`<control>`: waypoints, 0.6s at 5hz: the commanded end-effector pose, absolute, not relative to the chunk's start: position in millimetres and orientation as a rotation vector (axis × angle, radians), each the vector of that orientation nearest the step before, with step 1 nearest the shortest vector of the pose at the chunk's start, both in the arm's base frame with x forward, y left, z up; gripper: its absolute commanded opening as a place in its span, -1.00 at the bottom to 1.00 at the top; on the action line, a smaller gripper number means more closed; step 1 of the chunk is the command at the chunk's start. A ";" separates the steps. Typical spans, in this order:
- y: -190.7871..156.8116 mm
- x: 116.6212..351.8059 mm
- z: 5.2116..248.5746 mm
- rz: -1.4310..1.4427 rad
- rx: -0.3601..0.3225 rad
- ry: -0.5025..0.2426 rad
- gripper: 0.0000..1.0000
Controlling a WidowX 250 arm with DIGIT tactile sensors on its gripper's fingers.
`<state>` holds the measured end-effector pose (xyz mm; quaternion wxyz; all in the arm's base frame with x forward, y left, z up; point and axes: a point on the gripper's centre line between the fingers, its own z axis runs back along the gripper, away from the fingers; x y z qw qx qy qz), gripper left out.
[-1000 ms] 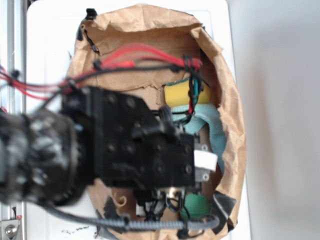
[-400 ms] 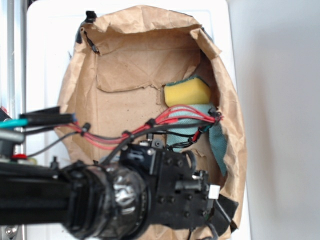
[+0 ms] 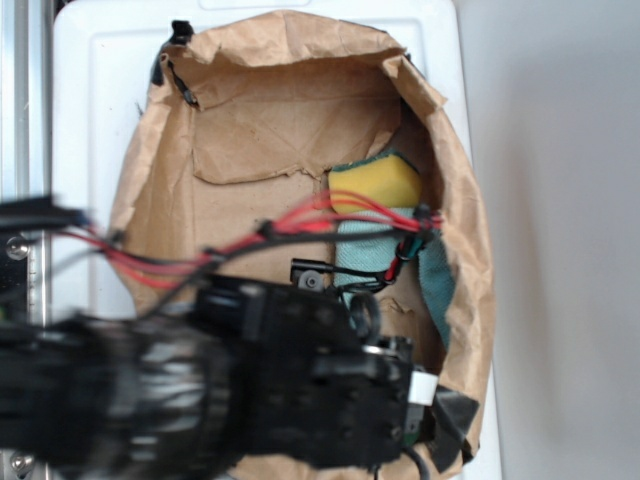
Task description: Grab the green animal.
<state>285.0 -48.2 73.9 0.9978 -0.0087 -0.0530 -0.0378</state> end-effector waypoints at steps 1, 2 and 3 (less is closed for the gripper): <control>6.7 279.2 163.0 0.021 -0.005 -0.262 -1.00; 19.5 277.0 195.6 0.046 -0.048 -0.265 -1.00; 18.3 271.1 214.9 0.036 -0.080 -0.263 -1.00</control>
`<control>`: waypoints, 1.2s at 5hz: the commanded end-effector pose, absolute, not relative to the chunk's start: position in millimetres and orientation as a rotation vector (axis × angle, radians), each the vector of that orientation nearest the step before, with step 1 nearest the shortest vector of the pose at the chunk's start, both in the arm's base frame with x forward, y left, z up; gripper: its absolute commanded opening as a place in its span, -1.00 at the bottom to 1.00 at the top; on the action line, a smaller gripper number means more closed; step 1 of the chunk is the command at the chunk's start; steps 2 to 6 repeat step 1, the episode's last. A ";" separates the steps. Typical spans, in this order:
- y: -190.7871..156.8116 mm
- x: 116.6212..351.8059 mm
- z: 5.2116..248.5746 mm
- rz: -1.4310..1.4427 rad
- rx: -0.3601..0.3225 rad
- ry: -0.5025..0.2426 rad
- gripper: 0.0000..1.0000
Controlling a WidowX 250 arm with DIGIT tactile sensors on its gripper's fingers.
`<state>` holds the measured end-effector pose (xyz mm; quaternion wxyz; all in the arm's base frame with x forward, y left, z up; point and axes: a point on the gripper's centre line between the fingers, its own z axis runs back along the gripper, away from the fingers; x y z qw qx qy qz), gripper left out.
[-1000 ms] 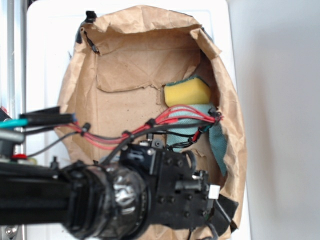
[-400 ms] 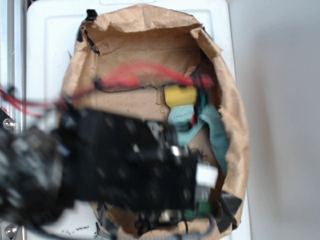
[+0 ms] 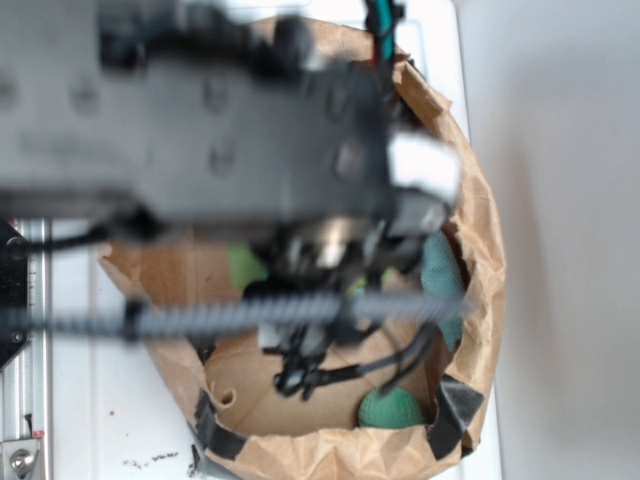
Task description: Grab the green animal.
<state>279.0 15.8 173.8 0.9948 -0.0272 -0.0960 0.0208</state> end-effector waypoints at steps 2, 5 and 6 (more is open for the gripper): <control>11.2 268.0 222.3 0.037 -0.080 -0.267 -1.00; 11.2 268.0 222.3 0.037 -0.080 -0.267 -1.00; 11.2 268.0 222.3 0.037 -0.080 -0.267 -1.00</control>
